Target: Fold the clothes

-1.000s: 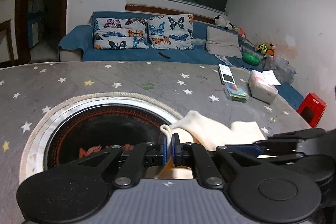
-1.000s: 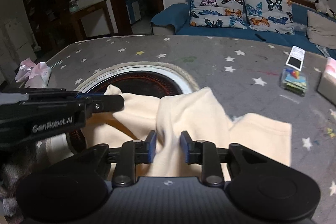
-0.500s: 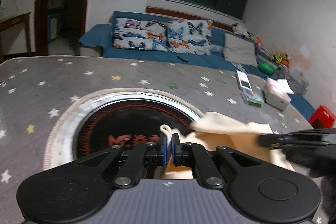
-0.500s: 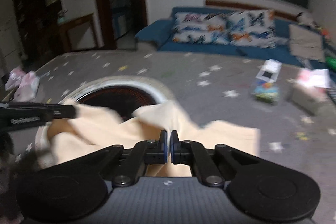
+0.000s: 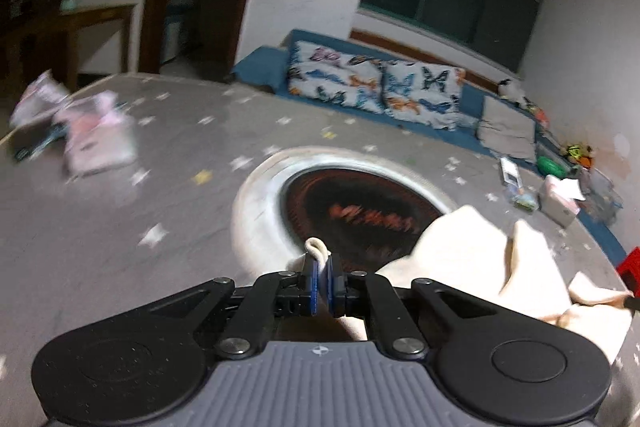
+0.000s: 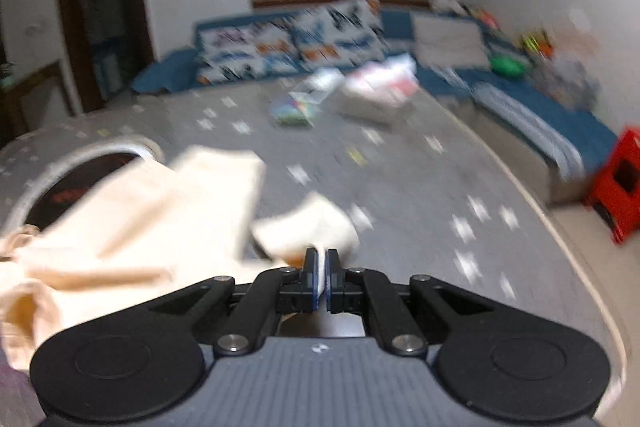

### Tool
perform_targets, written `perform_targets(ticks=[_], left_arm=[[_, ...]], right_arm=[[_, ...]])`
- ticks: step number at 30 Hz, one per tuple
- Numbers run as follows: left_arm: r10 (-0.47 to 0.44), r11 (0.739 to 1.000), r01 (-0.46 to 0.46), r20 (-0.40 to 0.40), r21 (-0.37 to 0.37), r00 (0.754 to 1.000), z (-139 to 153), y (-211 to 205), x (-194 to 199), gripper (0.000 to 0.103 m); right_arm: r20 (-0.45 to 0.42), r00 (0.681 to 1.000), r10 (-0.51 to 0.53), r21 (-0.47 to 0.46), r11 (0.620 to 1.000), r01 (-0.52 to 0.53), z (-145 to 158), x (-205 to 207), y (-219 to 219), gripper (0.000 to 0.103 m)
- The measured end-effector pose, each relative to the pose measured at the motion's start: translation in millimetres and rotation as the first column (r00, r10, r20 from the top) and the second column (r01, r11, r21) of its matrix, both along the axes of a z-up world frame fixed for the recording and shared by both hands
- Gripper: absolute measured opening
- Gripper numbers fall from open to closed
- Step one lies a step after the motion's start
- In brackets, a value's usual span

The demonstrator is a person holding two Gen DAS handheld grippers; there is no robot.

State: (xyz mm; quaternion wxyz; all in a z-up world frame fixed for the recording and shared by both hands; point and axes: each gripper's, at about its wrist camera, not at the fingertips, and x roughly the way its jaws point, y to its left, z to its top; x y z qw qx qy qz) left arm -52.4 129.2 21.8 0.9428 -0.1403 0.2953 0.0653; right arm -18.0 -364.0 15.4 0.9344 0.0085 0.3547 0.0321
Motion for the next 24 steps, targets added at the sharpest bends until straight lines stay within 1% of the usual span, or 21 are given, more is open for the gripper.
perform_targets(ticks=[3,5,8,10,11,12,15,18,21,24], left_arm=[[0.008,1.0,-0.008,-0.056,-0.005,0.998,-8,8,-13,0.005],[0.01,1.0,-0.01,-0.086,-0.009,0.996,-11,14,-17,0.006],[-0.002,1.0,0.0,-0.103,-0.011,0.995,-7,19,-15,0.013],[0.005,1.0,-0.003,-0.077,0.018,0.997,3,16,-11,0.026],[0.008,0.999,-0.006,-0.059,0.034,0.998,8,15,-10,0.031],[0.009,0.999,-0.007,-0.042,0.04,0.999,12,14,-8,0.038],[-0.018,0.999,0.018,-0.011,0.035,1.0,22,7,8,0.038],[-0.109,0.993,0.11,-0.018,0.029,0.994,22,-12,34,0.037],[-0.18,0.983,0.182,-0.056,0.038,0.982,12,-35,67,0.038],[-0.222,0.972,0.229,-0.109,0.06,0.969,-3,-57,105,0.039]], right_arm=[[-0.06,0.997,-0.042,-0.015,0.999,0.041,-13,-6,-13,0.015],[-0.07,0.996,-0.051,-0.031,0.998,0.049,-16,-9,-17,0.016],[-0.061,0.997,-0.053,-0.06,0.997,0.049,-12,-8,-20,0.019],[-0.046,0.998,-0.045,-0.07,0.997,0.042,-7,-7,-19,0.019],[-0.037,0.999,-0.028,-0.067,0.997,0.025,-3,-4,-17,0.019],[-0.027,1.0,-0.009,-0.064,0.998,0.007,0,-1,-15,0.019],[-0.019,0.998,0.063,-0.05,0.997,-0.064,8,10,-4,0.021],[-0.04,0.987,0.153,-0.01,0.988,-0.153,8,27,15,0.023],[-0.056,0.974,0.219,0.007,0.976,-0.219,6,46,35,0.025],[-0.074,0.961,0.265,0.038,0.964,-0.263,2,70,51,0.027]])
